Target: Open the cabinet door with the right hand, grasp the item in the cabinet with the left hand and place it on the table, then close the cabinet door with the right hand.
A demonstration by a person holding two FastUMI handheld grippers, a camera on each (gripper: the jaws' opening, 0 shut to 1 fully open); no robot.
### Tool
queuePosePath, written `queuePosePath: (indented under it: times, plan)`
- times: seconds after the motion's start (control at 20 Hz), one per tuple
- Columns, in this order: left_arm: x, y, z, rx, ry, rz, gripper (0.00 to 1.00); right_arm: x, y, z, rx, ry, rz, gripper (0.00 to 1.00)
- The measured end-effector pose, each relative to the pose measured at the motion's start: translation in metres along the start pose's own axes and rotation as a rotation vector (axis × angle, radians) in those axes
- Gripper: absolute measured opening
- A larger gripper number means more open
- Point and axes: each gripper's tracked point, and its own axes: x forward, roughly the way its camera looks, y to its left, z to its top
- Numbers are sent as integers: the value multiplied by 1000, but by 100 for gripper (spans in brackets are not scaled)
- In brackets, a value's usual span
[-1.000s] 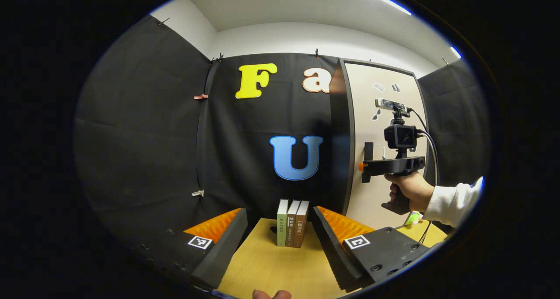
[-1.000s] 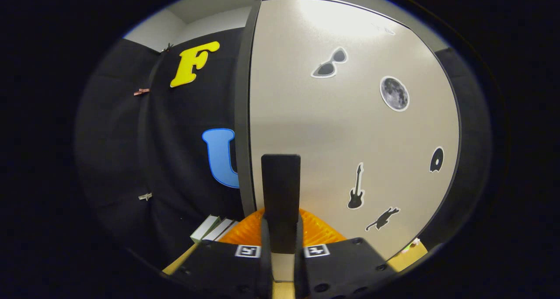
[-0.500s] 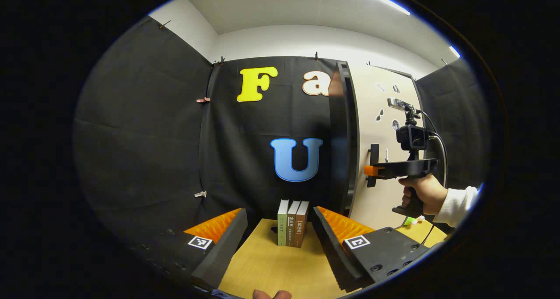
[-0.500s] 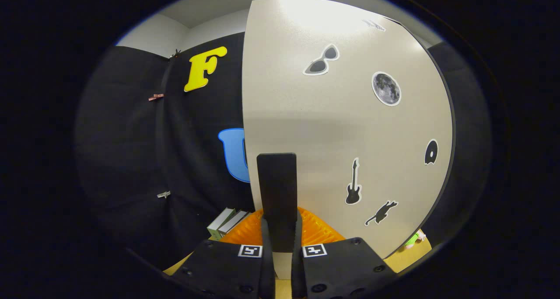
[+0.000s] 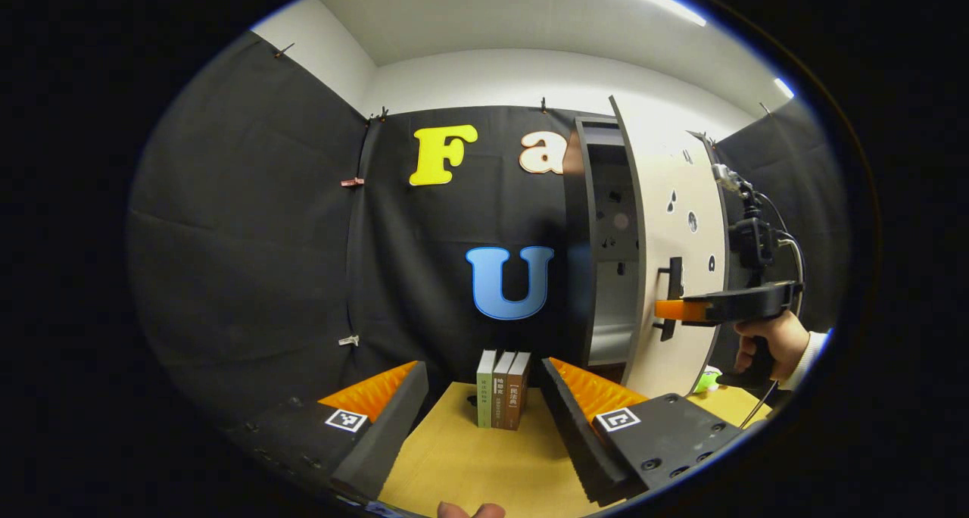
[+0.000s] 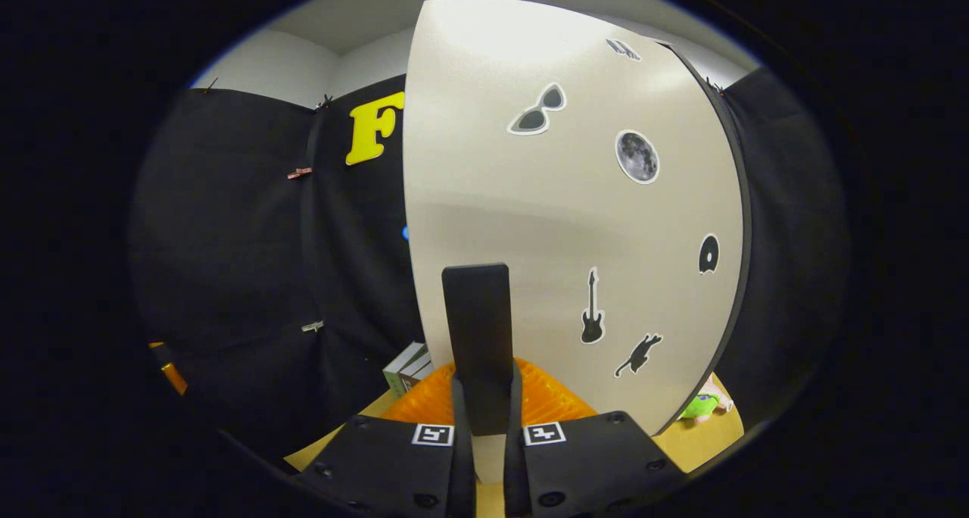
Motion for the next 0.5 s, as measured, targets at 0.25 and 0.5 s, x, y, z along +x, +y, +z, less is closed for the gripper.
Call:
queuePosePath:
  times: [0.25, 0.5]
  plan:
    - [1, -14, 3, -11, -5, -14, 94, -19, -9, 1, 10, -5, 10, 18]
    - [5, -33, 6, -27, -16, -41, 94, -27, -17, 2, 27, -2, -7, 18]
